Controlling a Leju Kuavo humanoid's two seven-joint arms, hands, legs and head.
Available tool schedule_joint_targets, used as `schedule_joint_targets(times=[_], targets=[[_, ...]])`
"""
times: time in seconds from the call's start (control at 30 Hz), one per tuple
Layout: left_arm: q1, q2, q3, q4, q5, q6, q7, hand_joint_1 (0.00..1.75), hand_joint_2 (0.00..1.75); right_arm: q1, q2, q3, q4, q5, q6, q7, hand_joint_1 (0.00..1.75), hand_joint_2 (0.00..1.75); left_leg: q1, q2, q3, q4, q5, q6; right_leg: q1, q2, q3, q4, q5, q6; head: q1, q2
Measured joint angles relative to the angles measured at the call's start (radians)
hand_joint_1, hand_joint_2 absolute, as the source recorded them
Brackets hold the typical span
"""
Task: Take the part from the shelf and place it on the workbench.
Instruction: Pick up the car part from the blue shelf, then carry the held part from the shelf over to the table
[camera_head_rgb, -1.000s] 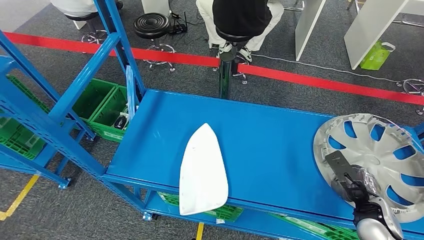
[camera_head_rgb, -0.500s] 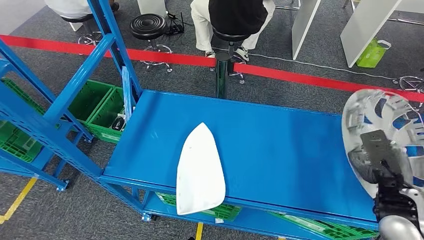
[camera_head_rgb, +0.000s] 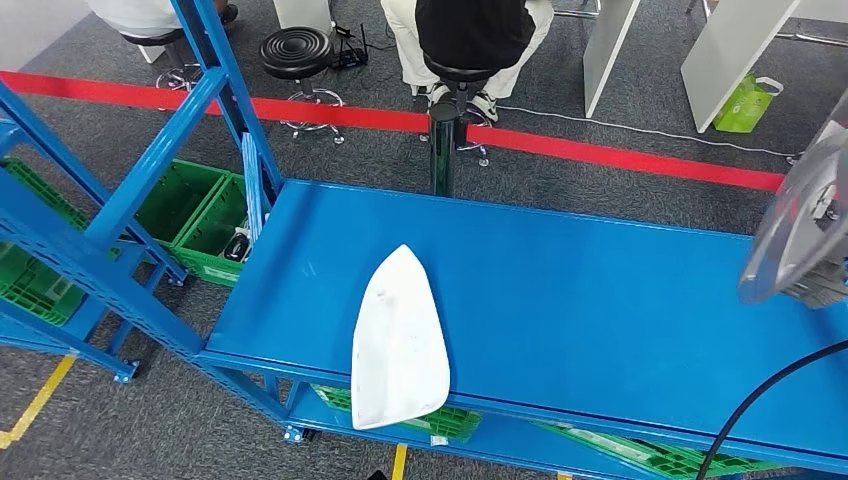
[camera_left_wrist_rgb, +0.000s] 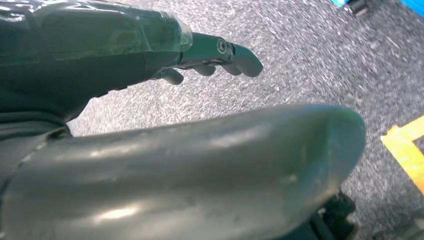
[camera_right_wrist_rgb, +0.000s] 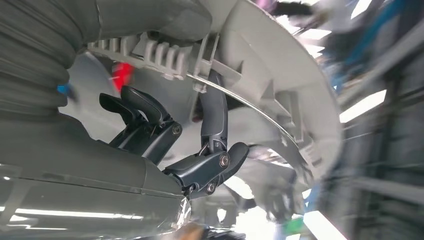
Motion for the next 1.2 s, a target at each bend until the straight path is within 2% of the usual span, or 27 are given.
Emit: schedule_joint_targets(times=[0.17, 0.3, 0.43, 0.57, 0.63, 0.97, 1.2], targets=[[0.002, -0.003, 0.002, 0.000, 0.063, 0.027, 0.000, 0.00, 0.00, -0.032, -0.008, -0.001, -0.130, -0.022, -0.008, -0.053, 1.75, 1.75, 0.000, -0.007, -0.001, 0.000, 0.000, 0.000, 0.000, -0.001, 0.000, 0.000, 0.000, 0.000, 0.000, 0.000], [0.002, -0.006, 0.007, -0.001, 0.095, 0.028, 0.000, 0.00, 1.75, -0.036, -0.010, -0.001, -0.180, -0.003, -0.009, -0.059, 1.75, 1.75, 0.000, -0.010, -0.001, 0.000, 0.000, 0.000, 0.000, -0.003, 0.000, -0.001, 0.000, -0.001, 0.000, 0.000], [-0.001, -0.015, 0.041, -0.004, 0.172, 0.006, 0.003, 0.00, 1.75, 0.007, -0.001, 0.013, -0.239, 0.134, -0.008, -0.079, 1.75, 1.75, 0.000, -0.012, -0.002, 0.000, 0.000, 0.000, 0.000, -0.005, 0.000, -0.001, -0.001, 0.000, 0.000, 0.000], [-0.006, -0.020, 0.073, -0.004, 0.207, -0.011, 0.003, 0.00, 1.75, 0.098, 0.043, 0.041, -0.248, 0.327, 0.002, -0.110, 1.75, 1.75, 0.000, -0.012, -0.002, 0.000, 0.000, 0.000, 0.001, -0.005, 0.001, -0.001, -0.001, 0.000, 0.000, 0.000], [-0.006, -0.021, 0.088, -0.004, 0.218, -0.014, 0.003, 0.00, 1.75, 0.141, 0.065, 0.055, -0.249, 0.375, 0.006, -0.121, 1.75, 1.75, 0.000, -0.012, -0.002, 0.000, 0.000, 0.000, 0.001, -0.006, 0.001, -0.001, -0.001, 0.000, 0.000, 0.000], [-0.006, -0.019, 0.138, -0.004, 0.259, -0.087, 0.003, 0.00, 1.75, 0.267, 0.126, 0.095, -0.249, 0.391, 0.004, -0.149, 1.75, 1.75, 0.000, -0.012, -0.001, 0.000, 0.000, 0.000, 0.001, -0.005, 0.001, -0.001, -0.001, 0.000, 0.000, 0.000], [-0.005, -0.019, 0.167, -0.007, 0.294, -0.087, 0.003, 0.00, 1.75, 0.363, 0.175, 0.112, -0.249, 0.420, -0.009, -0.244, 1.75, 1.75, 0.000, -0.013, -0.001, 0.000, 0.001, -0.001, 0.001, -0.005, 0.001, 0.000, -0.001, 0.000, 0.000, 0.000]])
